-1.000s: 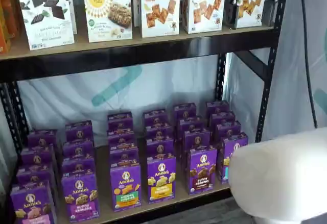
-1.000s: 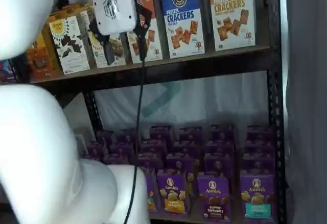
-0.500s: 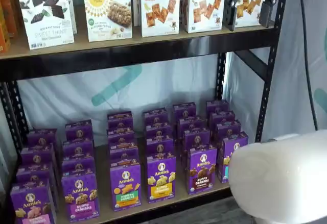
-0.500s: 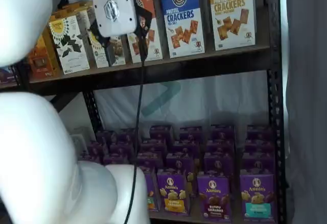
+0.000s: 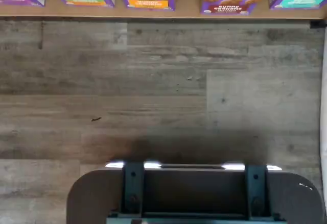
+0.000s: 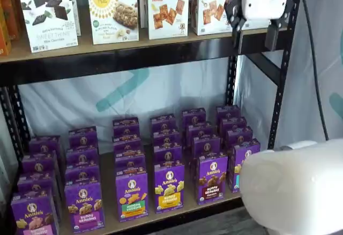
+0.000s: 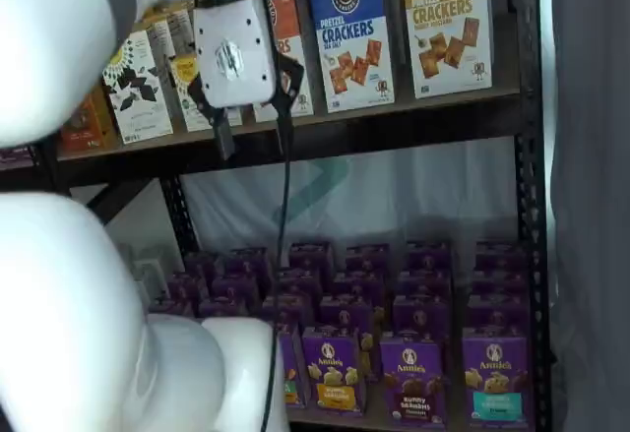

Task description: Pick up the purple box with a brown patch in the center, on the bottom shelf, the fifth box from the left

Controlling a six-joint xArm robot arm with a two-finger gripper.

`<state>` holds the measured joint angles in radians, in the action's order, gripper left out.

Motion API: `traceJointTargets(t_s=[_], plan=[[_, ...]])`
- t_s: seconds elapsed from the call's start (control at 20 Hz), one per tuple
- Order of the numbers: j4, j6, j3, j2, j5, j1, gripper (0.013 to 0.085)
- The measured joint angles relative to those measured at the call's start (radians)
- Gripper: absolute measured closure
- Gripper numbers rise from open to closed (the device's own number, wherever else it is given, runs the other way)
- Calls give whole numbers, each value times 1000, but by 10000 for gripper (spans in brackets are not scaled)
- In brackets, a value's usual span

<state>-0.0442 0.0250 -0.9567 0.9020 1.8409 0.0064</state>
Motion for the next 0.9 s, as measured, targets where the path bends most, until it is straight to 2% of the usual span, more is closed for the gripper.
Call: traceJointTargets(t_s=[0.35,0.6,0.9], plan=[[-29,-14,166,23,-96,-16,130],[-29,-9,271,34,-156,-8,130],[-3,-7,449,61,-321,3,130]])
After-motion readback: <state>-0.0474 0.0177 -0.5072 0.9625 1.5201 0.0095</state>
